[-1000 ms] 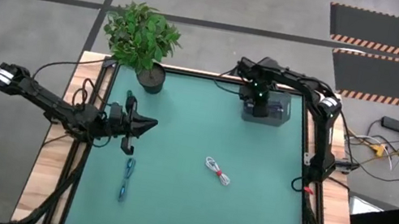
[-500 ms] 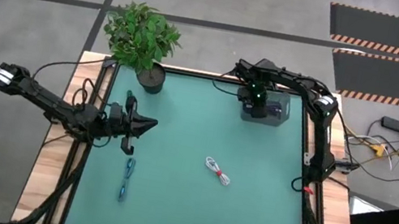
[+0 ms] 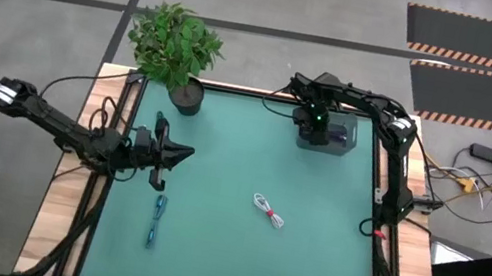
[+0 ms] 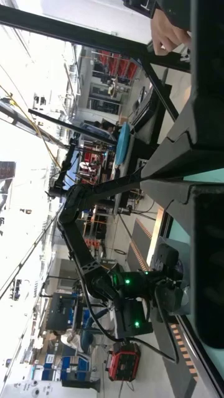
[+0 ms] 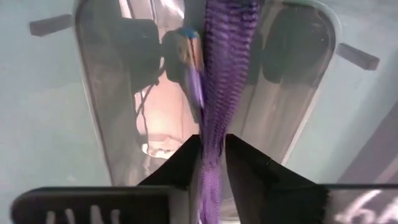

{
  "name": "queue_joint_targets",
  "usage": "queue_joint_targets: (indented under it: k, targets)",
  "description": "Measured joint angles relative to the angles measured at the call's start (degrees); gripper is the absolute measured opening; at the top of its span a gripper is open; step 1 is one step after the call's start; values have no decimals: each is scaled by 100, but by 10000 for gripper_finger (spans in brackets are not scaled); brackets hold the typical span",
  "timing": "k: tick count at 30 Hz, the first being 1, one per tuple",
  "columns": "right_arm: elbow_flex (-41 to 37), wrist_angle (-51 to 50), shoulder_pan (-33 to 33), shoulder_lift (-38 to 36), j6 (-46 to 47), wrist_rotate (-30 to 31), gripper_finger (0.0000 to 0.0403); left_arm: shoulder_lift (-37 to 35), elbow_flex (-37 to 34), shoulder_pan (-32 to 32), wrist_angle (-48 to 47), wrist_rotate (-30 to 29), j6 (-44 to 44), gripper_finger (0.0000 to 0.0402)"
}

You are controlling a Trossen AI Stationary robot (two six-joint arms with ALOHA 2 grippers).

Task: Pick and place USB-C Cables
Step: Put the purple charger cable into the black bin, then put the blue charger cable into the bin

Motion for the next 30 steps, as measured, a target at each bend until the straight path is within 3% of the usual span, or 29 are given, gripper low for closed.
queue_joint_targets:
  k: [9,17,24,30]
  targets:
    - [197,-431,4,-183,498,35,114,1,0,-1,-44,0,-37,0]
    - [240,-840,251,-1183,1626,-22,108,2,0,-2,-419,2,-712,0]
    - [181,-573,984,-2364,2469,-254,85,303,0,-68,-597,8,-2184,0]
    - [-439,809,2078,-3487,2958,-476,66,829,92,-311,-604,44,-3056,0]
